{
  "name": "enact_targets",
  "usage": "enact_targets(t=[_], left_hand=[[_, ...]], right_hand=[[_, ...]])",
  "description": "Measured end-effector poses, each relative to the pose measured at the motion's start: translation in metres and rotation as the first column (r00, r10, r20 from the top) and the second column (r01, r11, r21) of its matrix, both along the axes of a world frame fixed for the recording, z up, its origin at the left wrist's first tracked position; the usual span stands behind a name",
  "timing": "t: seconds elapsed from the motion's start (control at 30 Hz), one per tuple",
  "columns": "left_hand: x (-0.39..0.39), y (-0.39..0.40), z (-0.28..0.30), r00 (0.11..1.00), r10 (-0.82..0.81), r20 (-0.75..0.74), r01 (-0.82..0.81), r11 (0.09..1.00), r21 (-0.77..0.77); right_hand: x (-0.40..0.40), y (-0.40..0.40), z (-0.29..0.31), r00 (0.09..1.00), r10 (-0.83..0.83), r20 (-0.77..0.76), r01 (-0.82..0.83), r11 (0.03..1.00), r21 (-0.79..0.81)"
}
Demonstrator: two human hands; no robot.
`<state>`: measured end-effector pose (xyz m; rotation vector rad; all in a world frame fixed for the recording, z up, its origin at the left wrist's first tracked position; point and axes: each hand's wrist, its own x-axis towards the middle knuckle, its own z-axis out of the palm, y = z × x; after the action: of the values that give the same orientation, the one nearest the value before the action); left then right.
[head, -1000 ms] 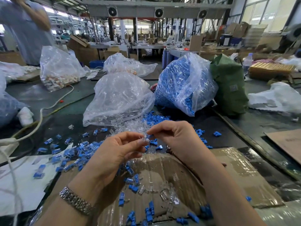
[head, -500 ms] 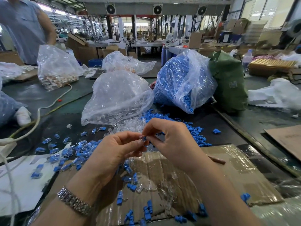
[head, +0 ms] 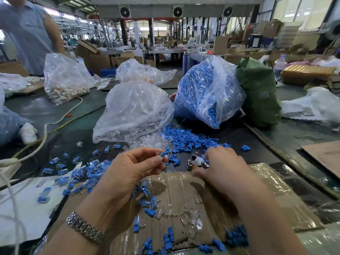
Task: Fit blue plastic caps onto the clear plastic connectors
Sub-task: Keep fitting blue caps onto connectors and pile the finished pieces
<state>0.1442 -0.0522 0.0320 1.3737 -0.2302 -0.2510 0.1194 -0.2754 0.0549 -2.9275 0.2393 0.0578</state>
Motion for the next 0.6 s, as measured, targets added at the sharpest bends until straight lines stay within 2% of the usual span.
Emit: enact_targets(t=[0.07,0.27,0.37,0.43,0.53,0.6], left_hand=[[0.001,0.0,0.0,1.0,0.004,0.003,-0.004,1.0,0.005],[0.002,0.0,-0.002,1.0,0.016,-0.009,-0.016,0.999,-0.035],[0.003,0.0,-0.002,0.998,0.05,-0.036,-0.053,0.994,-0.091],[0.004,0.0,-0.002,0.995,0.069,-0.065,-0.078,0.987,-0.14],[0.003,-0.001,0.0,0.995,0.081,-0.062,-0.091,0.979,-0.182],[0.002,-0.001,0.002,0.995,0.094,-0.028,-0.098,0.981,-0.17]], right_hand=[[-0.001,0.003,-0.004,0.99,-0.039,-0.134,0.023,0.993,-0.118],[0.001,0.0,-0.003,0.996,0.031,-0.078,-0.037,0.996,-0.081],[0.002,0.0,-0.001,0.995,0.09,-0.047,-0.088,0.995,0.045],[0.0,-0.001,0.003,0.991,0.132,-0.01,-0.127,0.973,0.192],[-0.005,-0.001,0.009,0.97,0.241,0.023,-0.231,0.889,0.395],[-0.008,0.003,0.015,0.955,0.297,0.008,-0.254,0.801,0.542]])
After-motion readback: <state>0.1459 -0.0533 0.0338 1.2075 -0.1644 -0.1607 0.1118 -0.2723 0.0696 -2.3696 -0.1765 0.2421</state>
